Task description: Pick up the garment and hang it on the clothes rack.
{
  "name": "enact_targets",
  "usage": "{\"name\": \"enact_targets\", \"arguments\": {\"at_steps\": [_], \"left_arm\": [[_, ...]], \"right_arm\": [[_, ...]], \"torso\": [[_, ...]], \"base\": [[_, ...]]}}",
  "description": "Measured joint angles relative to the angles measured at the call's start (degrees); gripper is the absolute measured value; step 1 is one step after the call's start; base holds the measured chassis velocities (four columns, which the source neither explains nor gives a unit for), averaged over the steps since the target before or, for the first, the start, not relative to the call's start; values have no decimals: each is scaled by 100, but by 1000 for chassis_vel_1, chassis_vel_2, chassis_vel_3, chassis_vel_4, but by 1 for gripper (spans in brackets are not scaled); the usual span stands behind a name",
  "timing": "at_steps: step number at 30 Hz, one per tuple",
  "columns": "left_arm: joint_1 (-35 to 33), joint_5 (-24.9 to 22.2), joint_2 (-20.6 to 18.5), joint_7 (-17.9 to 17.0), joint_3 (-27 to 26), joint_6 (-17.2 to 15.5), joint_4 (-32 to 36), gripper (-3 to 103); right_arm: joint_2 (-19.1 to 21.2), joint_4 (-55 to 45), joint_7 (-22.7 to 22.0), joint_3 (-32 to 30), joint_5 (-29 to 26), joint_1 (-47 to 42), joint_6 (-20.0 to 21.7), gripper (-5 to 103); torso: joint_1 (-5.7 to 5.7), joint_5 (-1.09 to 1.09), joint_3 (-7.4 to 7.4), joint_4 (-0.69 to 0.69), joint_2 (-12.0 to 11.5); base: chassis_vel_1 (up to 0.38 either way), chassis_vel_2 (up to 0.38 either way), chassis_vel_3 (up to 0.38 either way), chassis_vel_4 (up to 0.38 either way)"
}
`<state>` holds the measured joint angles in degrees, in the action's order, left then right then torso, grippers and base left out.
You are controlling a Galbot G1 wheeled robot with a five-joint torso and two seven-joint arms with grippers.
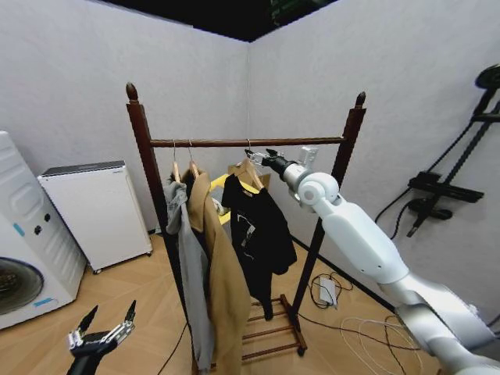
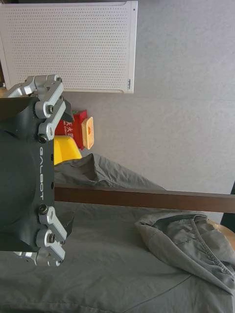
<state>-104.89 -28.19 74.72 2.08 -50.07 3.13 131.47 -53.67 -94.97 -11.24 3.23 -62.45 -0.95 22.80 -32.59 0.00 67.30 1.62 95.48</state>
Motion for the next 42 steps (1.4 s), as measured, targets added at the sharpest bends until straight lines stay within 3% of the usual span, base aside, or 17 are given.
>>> {"name": "enact_targets", "arguments": {"at_steps": [8, 15, 21, 23, 24, 27, 28, 29, 31, 32, 34, 35, 37, 42], "left_arm": [[0, 0, 0, 0, 0, 0, 0, 100], [0, 0, 0, 0, 0, 0, 0, 100], [0, 0, 0, -1, 0, 0, 0, 100], [0, 0, 0, 3, 0, 0, 0, 100], [0, 0, 0, 3, 0, 0, 0, 100], [-1, 0, 0, -1, 0, 0, 0, 100], [0, 0, 0, 2, 0, 0, 0, 100], [0, 0, 0, 2, 0, 0, 0, 100], [0, 0, 0, 1, 0, 0, 0, 100], [0, 0, 0, 1, 0, 0, 0, 100], [0, 0, 0, 2, 0, 0, 0, 100], [0, 0, 0, 2, 0, 0, 0, 100], [0, 0, 0, -1, 0, 0, 0, 100], [0, 0, 0, 0, 0, 0, 0, 100]], "right_arm": [[210, -533, 212, -579, -22, -644, 15, 100], [294, -903, 100, -1074, -355, -1129, 18, 100], [524, -1322, -165, -1918, 350, -2341, 59, 100], [518, -2071, -448, -2715, 670, -3561, 2, 100], [518, -2071, -448, -2715, 670, -3561, 2, 100], [255, -2716, -517, -3429, 1310, -4915, 152, 100], [101, -2849, -477, -3620, 1792, -5394, 153, 100], [101, -2849, -477, -3620, 1792, -5394, 153, 100], [-238, -2947, -417, -3877, 2624, -6097, 93, 100], [-238, -2947, -417, -3877, 2624, -6097, 93, 100], [-766, -2936, -388, -4105, 3275, -6709, -8, 100], [-766, -2936, -388, -4105, 3275, -6709, -8, 100], [-1220, -2893, -368, -4314, 3628, -7101, -158, 100], [-1486, -3039, -352, -4480, 3773, -7550, -208, 100]], "torso": [[0, 0, 0, 0, 0], [0, -2, -1, -1, 0], [0, 0, 0, 0, 0], [0, 0, 0, 2, 0], [0, 0, 0, 2, 0], [2, 1, 0, 1, 1], [2, 1, -1, 2, 1], [2, 1, -1, 2, 1], [2, 0, -1, 2, 1], [2, 0, -1, 2, 1], [2, 0, -1, 1, 1], [2, 0, -1, 1, 1], [2, 1, 0, 0, 1], [1, -2, 0, 0, 1]], "base": [[0, 0, 0, 0], [0, 0, 0, 0], [0, 0, 0, 0], [0, 0, 0, 0], [0, 0, 0, 0], [0, 0, 0, 0], [0, 0, 0, 0], [0, 0, 0, 0], [0, 0, 0, 0], [0, 0, 0, 0], [0, 0, 0, 0], [0, 0, 0, 0], [0, 0, 0, 0], [0, 0, 0, 0]]}}
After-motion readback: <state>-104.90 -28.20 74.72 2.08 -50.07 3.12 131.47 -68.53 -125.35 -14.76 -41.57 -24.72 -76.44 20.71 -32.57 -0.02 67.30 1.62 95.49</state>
